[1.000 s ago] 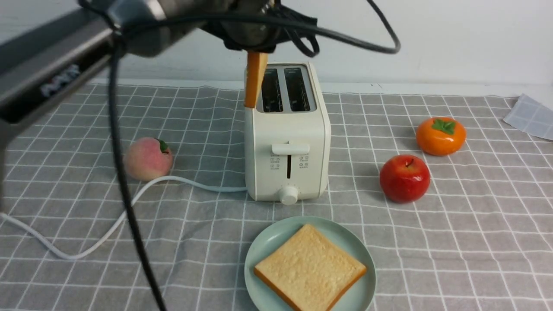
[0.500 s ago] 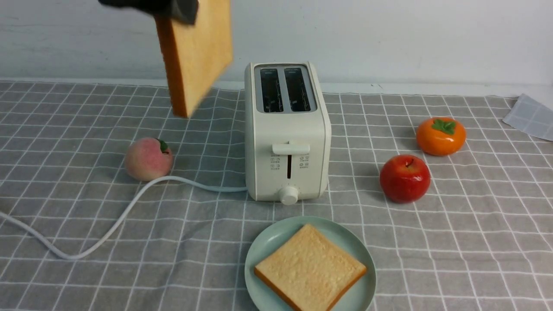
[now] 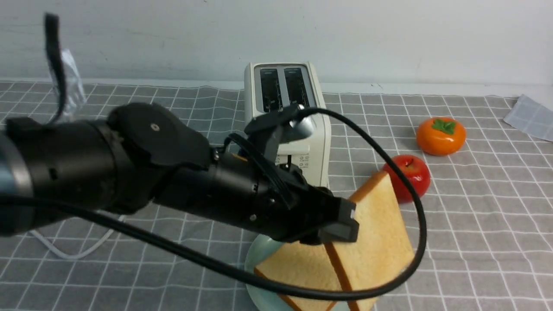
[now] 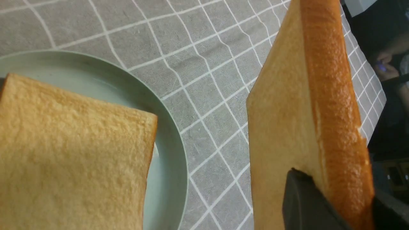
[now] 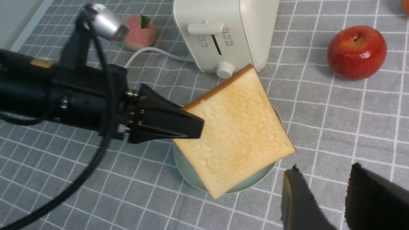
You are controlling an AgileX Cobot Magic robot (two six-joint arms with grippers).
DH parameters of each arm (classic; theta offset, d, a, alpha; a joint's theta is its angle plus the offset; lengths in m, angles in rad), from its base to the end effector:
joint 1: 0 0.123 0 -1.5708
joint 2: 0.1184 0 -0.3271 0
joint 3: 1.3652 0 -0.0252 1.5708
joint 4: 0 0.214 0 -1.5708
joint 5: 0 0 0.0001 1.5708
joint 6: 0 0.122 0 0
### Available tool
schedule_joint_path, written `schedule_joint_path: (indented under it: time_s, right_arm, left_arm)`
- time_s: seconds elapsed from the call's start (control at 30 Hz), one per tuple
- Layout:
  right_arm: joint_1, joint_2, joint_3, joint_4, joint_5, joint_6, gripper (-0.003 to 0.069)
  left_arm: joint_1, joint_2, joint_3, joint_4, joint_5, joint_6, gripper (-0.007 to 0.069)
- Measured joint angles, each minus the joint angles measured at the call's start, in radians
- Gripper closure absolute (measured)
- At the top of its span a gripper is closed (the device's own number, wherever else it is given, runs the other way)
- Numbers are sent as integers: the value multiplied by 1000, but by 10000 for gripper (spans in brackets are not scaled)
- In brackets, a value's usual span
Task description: Take toasted bread from bread machine on grey coffee table place on plate.
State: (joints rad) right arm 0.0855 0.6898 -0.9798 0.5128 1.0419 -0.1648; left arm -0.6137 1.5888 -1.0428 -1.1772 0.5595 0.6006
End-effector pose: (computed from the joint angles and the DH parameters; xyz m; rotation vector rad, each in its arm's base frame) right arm 0.0501 0.0562 0.3990 -0.2230 2.1560 0.5877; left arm 0.2346 -0.2385 0.3068 0.4160 2.3998 -1.1406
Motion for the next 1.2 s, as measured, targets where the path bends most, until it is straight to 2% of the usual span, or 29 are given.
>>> schedule_joint_path:
  time_s: [0.17, 0.4, 0.53, 0.63, 0.67, 0.73, 0.77, 0.83, 0.87, 0.9, 0.93, 1.07, 1.13, 1.17, 1.2]
  right_arm:
    - [0, 0, 3, 0, 19, 0, 426]
    - [0, 0, 4, 0, 27, 0, 423]
    - [0, 0, 4, 0, 27, 0, 421]
    - [0, 0, 4, 0, 27, 0, 421]
    - [0, 0, 4, 0, 27, 0, 420]
    - [0, 0, 4, 0, 22, 0, 420]
    - [0, 0, 4, 0, 22, 0, 420]
    - [0, 0, 4, 0, 14, -2, 420]
    - [0, 0, 4, 0, 12, -2, 420]
    - [0, 0, 4, 0, 1, -12, 420]
    - [0, 0, 4, 0, -4, -16, 420]
    - [0, 0, 4, -5, -54, -46, 433]
    - [0, 0, 4, -34, -84, -49, 469]
    - [0, 0, 4, -37, -86, -49, 479]
    - [0, 0, 6, -74, -106, -49, 519]
  left_arm:
    - [0, 94, 7, -103, -93, 53, 526]
    - [0, 108, 7, -99, -155, 38, 489]
    - [0, 108, 7, -33, -161, -32, 315]
    - [0, 95, 7, 67, -136, -95, 151]
    - [0, 95, 7, 67, -136, -99, 139]
    - [0, 46, 7, 198, -134, -164, 7]
    - [0, 31, 7, 230, -138, -179, -8]
    - [0, -42, 7, 372, -163, -245, -34]
    - [0, -48, 7, 384, -163, -250, -35]
    - [0, -95, 7, 475, -174, -287, -34]
    - [0, -108, 7, 502, -175, -291, -33]
    - [1, -244, 7, 793, -132, -385, 25]
    - [1, -312, 7, 981, -61, -485, 95]
    - [1, -317, 7, 996, -53, -497, 95]
    - [1, -349, 7, 1107, 17, -611, 158]
